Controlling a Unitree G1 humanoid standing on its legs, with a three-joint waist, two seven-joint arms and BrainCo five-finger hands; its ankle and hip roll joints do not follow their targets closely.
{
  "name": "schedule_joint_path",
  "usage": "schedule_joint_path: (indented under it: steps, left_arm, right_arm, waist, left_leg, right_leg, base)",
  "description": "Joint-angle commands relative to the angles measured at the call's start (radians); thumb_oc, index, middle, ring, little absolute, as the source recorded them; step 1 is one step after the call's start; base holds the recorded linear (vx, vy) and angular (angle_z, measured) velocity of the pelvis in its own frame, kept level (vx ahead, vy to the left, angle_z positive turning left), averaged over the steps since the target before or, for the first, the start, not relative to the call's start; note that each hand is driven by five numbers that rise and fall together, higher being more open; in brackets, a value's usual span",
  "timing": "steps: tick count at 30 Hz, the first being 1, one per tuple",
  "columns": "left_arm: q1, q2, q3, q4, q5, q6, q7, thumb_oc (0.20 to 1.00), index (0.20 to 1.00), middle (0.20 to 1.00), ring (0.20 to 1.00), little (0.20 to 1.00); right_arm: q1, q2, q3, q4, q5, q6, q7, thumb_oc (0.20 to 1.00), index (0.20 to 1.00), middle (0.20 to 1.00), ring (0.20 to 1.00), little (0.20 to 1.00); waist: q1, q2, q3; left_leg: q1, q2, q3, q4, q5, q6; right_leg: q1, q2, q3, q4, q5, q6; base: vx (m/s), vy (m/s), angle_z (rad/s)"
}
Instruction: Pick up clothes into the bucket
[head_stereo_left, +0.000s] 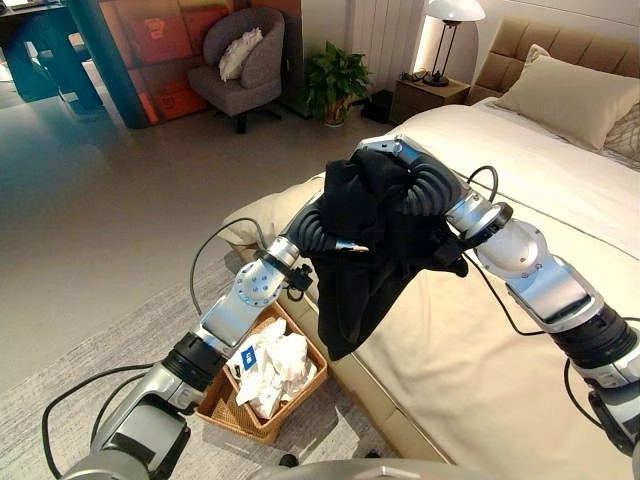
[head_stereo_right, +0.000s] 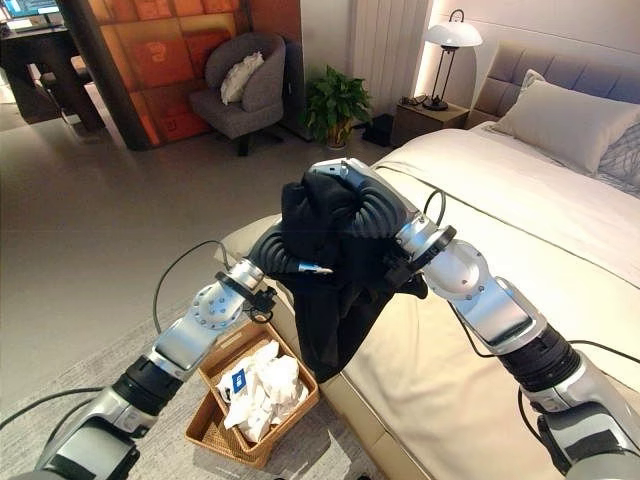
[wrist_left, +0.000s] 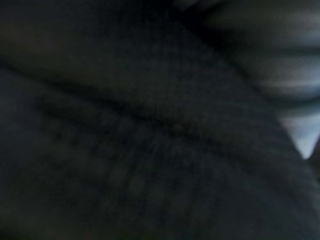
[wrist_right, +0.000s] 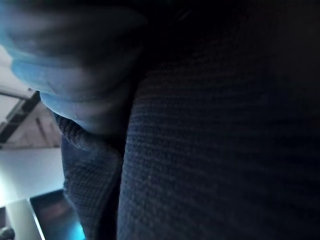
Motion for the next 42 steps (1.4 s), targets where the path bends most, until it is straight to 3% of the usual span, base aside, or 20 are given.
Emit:
schedule_joint_path:
  steps: [1, 6, 7, 8, 11, 13, 15, 22, 31, 42]
  left_arm:
    - [0.054, 0.034, 0.034, 0.127, 0.071, -0.010, 0.028, 1.000, 1.000, 1.000, 1.000, 1.000]
    - [0.198, 0.037, -0.013, 0.172, -0.034, -0.028, -0.081, 1.000, 1.000, 1.000, 1.000, 1.000]
    - [0.057, -0.022, -0.089, 0.116, -0.155, 0.018, -0.111, 1.000, 1.000, 1.000, 1.000, 1.000]
    - [-0.002, -0.055, -0.112, 0.130, -0.181, 0.022, -0.104, 1.000, 1.000, 1.000, 1.000, 1.000]
    - [-0.084, -0.004, -0.116, 0.081, -0.403, 0.026, -0.138, 1.000, 1.000, 1.000, 1.000, 1.000]
    - [-0.098, 0.010, -0.134, 0.065, -0.452, 0.035, -0.149, 1.000, 1.000, 1.000, 1.000, 1.000]
    - [-0.194, 0.053, -0.215, 0.020, -0.554, 0.059, -0.207, 1.000, 1.000, 1.000, 1.000, 1.000]
    - [-0.311, 0.091, -0.280, 0.024, -0.568, 0.059, -0.211, 1.000, 1.000, 1.000, 1.000, 1.000]
    - [-0.319, 0.055, -0.266, 0.054, -0.567, 0.055, -0.203, 1.000, 1.000, 1.000, 1.000, 1.000]
    - [-0.327, 0.073, -0.275, 0.031, -0.600, 0.062, -0.220, 1.000, 1.000, 1.000, 1.000, 1.000]
  right_arm:
    - [-0.159, 0.071, -0.137, -0.125, 0.009, -0.091, -0.092, 0.200, 0.200, 0.200, 0.200, 0.200]
    - [-0.189, 0.049, -0.156, -0.125, -0.035, -0.134, -0.130, 0.200, 0.200, 0.200, 0.200, 0.200]
    - [-0.192, 0.074, -0.139, -0.126, -0.034, -0.134, -0.126, 0.200, 0.200, 0.200, 0.200, 0.200]
    - [-0.172, 0.088, -0.133, -0.126, -0.030, -0.127, -0.135, 0.200, 0.200, 0.200, 0.200, 0.200]
    - [-0.160, 0.072, -0.135, -0.123, 0.003, -0.102, -0.105, 0.200, 0.200, 0.200, 0.200, 0.200]
    - [-0.165, 0.071, -0.123, -0.116, 0.014, -0.096, -0.095, 0.200, 0.200, 0.200, 0.200, 0.200]
    - [-0.197, 0.070, -0.069, -0.094, 0.051, -0.084, -0.069, 0.200, 0.200, 0.200, 0.200, 0.200]
    - [-0.223, 0.058, -0.011, -0.088, 0.116, -0.074, -0.027, 0.200, 0.200, 0.200, 0.200, 0.200]
    - [-0.215, 0.068, 0.004, -0.085, 0.136, -0.069, 0.001, 0.200, 0.200, 0.200, 0.200, 0.200]
    - [-0.205, 0.063, 0.000, -0.063, 0.118, -0.062, 0.001, 0.200, 0.200, 0.200, 0.200, 0.200]
  waist:
    - [0.007, -0.069, -0.043]
    - [0.010, -0.069, -0.042]
    - [-0.001, -0.066, -0.043]
    - [-0.011, -0.066, -0.044]
    - [-0.019, -0.059, -0.050]
    - [-0.020, -0.058, -0.051]
    - [-0.024, -0.054, -0.056]
    - [-0.028, -0.052, -0.057]
    - [-0.029, -0.052, -0.053]
    - [-0.026, -0.050, -0.053]
  left_leg:
    - [-0.018, -0.019, -0.020, 0.093, -0.110, 0.021]
    - [-0.023, -0.022, -0.021, 0.102, -0.117, 0.020]
    - [-0.020, -0.021, -0.023, 0.104, -0.121, 0.020]
    - [-0.024, -0.024, -0.022, 0.102, -0.115, 0.021]
    - [-0.023, -0.024, -0.023, 0.098, -0.113, 0.020]
    - [-0.020, -0.023, -0.024, 0.095, -0.112, 0.020]
    - [-0.016, -0.022, -0.024, 0.089, -0.109, 0.016]
    - [-0.011, -0.021, -0.029, 0.080, -0.103, 0.011]
    - [-0.010, -0.020, -0.029, 0.076, -0.100, 0.010]
    - [-0.008, -0.019, -0.030, 0.073, -0.098, 0.010]
  right_leg:
    - [-0.012, -0.084, 0.018, 0.071, -0.023, 0.084]
    - [-0.016, -0.084, 0.021, 0.078, -0.027, 0.084]
    - [-0.013, -0.083, 0.023, 0.080, -0.029, 0.084]
    - [-0.017, -0.085, 0.023, 0.080, -0.027, 0.085]
    - [-0.016, -0.087, 0.021, 0.077, -0.026, 0.087]
    - [-0.014, -0.087, 0.020, 0.076, -0.025, 0.087]
    - [-0.014, -0.087, 0.019, 0.073, -0.024, 0.088]
    - [-0.008, -0.087, 0.015, 0.070, -0.023, 0.090]
    - [-0.008, -0.087, 0.010, 0.069, -0.022, 0.088]
    - [-0.005, -0.087, 0.007, 0.066, -0.022, 0.087]
  base:
    - [0.00, 0.000, 0.00]
    - [0.00, 0.012, -0.09]
    - [0.00, 0.005, -0.03]
    - [0.00, 0.000, 0.00]
    - [0.00, 0.005, 0.01]
    - [0.00, 0.000, 0.00]
    - [0.00, 0.000, 0.00]
    - [0.00, 0.000, 0.00]
    - [0.00, 0.000, 0.00]
    - [0.00, 0.000, 0.00]
